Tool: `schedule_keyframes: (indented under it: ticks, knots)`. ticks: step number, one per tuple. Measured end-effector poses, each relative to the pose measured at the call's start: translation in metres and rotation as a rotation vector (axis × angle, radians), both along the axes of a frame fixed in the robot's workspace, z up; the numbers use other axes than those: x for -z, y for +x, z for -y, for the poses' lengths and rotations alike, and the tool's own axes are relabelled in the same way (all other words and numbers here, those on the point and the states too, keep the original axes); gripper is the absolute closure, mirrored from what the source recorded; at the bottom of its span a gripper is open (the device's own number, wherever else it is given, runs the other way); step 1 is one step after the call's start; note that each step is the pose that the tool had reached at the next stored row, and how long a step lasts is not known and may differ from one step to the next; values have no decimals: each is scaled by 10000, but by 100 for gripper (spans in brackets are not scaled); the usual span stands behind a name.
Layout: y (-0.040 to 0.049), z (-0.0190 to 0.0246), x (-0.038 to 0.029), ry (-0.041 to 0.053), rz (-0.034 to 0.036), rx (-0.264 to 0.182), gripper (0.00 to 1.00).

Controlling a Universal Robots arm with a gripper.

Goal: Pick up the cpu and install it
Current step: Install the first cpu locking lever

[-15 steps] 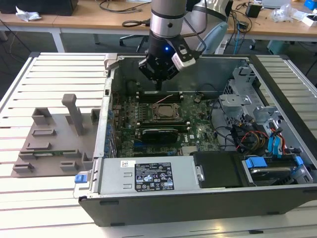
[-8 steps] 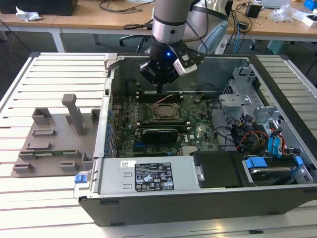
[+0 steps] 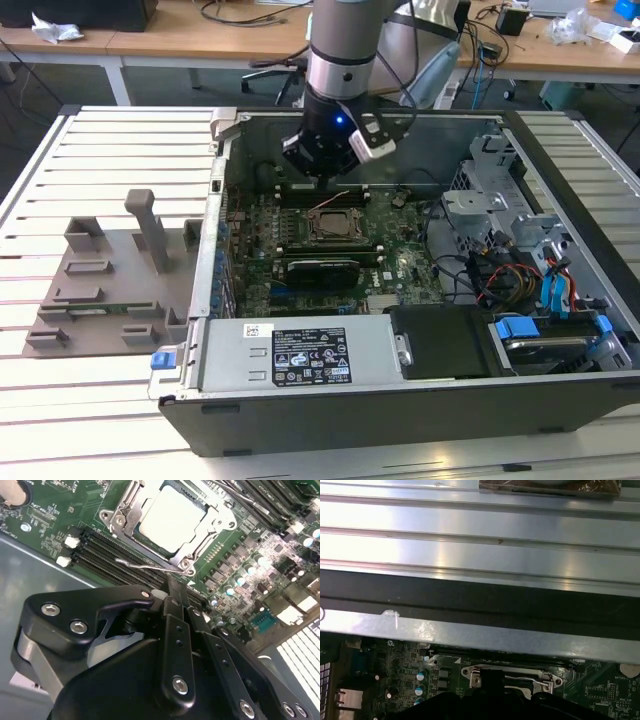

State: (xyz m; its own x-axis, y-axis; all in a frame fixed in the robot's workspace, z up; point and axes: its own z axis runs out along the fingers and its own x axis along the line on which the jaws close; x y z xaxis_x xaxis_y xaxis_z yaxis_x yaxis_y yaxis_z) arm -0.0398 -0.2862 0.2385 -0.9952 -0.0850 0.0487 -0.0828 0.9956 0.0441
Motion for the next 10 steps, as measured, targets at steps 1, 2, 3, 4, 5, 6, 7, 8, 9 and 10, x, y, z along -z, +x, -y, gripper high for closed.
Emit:
schedule_keyframes:
  ticks: [1, 2, 3, 4, 5, 6, 7, 8, 9, 10]
  knots:
    - [0, 0, 19, 1, -3, 0, 89]
    - [0, 0, 37, 2, -8, -1, 89]
    - [0, 0, 55, 2, -11, -1, 89]
    - [0, -1, 75, 2, -13, -1, 89]
    - [1, -3, 119, 0, -18, -4, 89]
    - [0, -14, 154, 1, -19, -1, 89]
    - [0, -21, 164, 1, -19, -2, 89]
    - [1, -28, 172, 1, -19, -8, 89]
    - [1, -47, 187, 1, -19, -23, 89]
    - [2, -50, 196, 3, -18, -27, 89]
